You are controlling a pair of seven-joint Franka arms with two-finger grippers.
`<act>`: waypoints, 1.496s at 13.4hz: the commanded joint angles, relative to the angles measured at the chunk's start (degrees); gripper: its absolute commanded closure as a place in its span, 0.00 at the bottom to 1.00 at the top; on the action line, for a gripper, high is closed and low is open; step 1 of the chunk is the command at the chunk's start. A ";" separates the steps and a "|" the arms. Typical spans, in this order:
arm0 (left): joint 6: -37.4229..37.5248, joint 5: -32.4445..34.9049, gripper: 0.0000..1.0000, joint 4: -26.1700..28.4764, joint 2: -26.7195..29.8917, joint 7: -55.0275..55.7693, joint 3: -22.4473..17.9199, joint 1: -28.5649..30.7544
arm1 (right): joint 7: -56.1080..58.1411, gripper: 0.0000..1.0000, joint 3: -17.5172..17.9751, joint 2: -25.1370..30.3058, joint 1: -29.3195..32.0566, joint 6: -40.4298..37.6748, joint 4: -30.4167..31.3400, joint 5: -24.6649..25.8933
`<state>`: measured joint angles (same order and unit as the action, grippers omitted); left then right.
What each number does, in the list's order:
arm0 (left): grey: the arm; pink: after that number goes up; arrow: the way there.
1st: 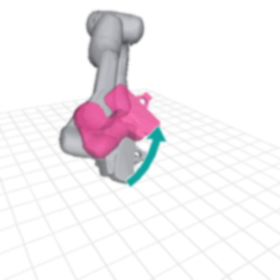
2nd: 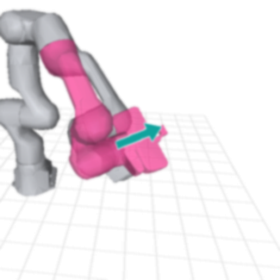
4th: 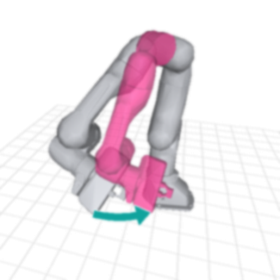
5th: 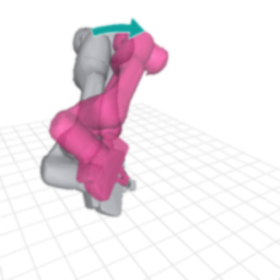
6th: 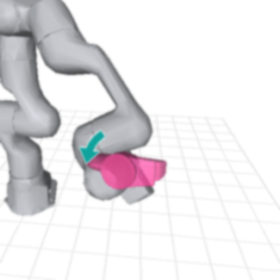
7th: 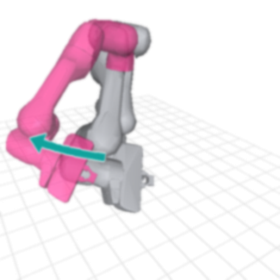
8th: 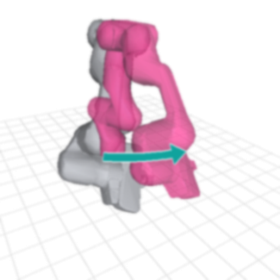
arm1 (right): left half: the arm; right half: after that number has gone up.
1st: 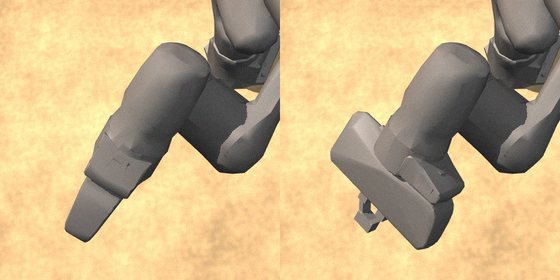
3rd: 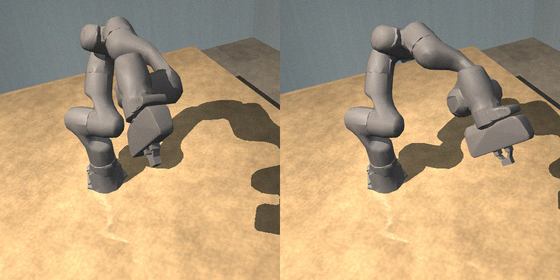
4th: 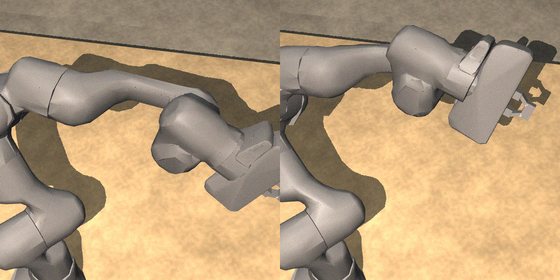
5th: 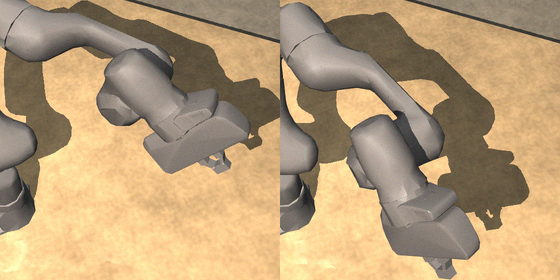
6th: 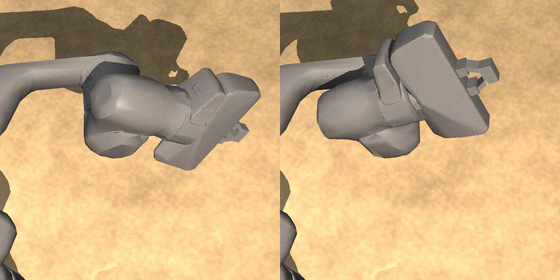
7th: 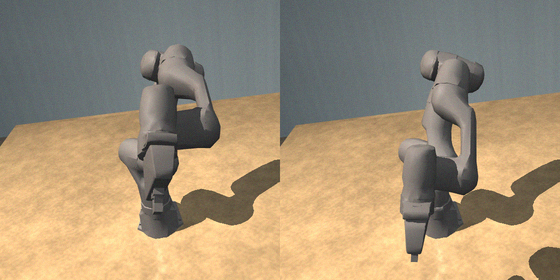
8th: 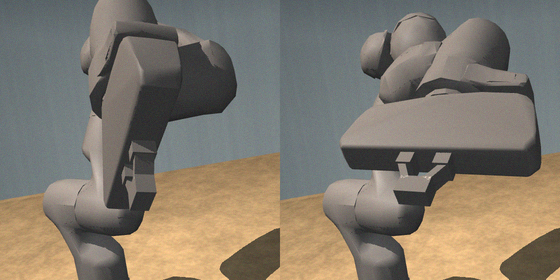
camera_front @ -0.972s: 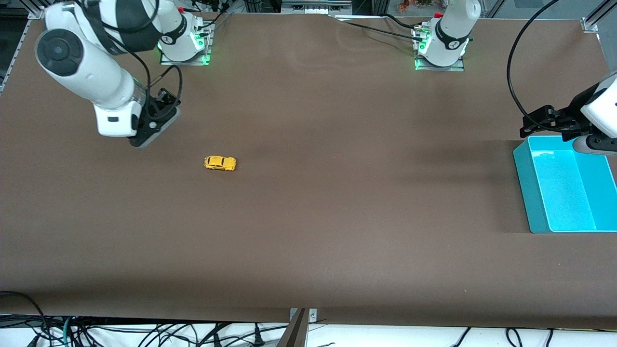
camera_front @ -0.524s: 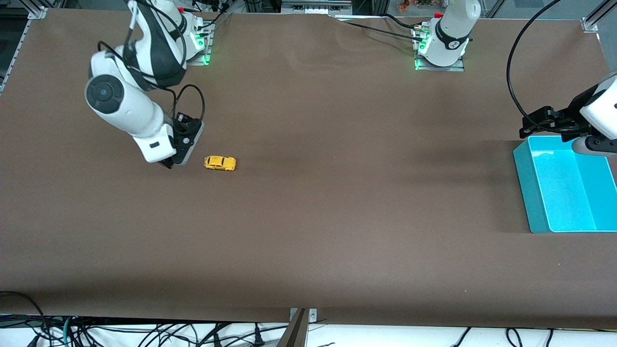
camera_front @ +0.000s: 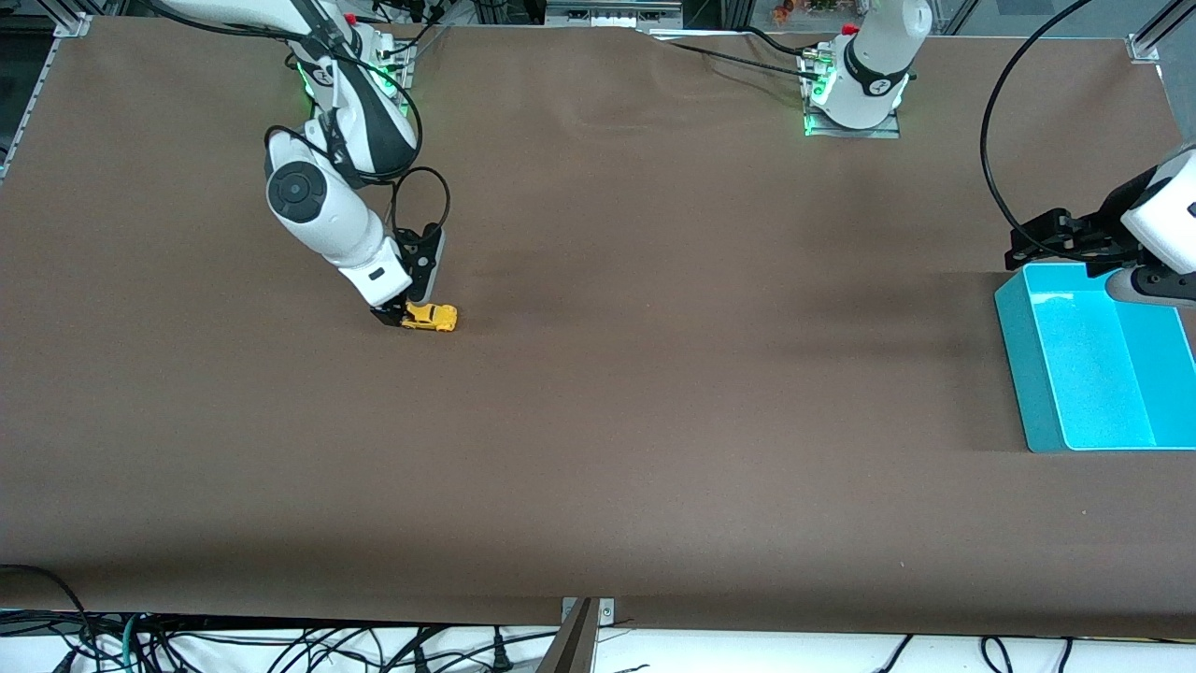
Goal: Wind and store yellow beetle car
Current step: 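Lower the right gripper and close it on the yellow car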
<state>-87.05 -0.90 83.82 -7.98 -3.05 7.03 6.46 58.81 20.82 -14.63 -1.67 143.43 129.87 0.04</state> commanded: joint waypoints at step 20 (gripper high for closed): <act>-12.26 -0.77 0.00 8.20 -4.94 -9.92 1.67 -1.71 | 1.22 0.80 -1.75 -10.07 0.79 12.14 0.30 13.93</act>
<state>-97.29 -0.90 89.44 -13.87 -7.49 8.53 4.90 59.73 18.84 -24.39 -1.48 154.99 130.24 12.59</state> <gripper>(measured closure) 0.000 0.524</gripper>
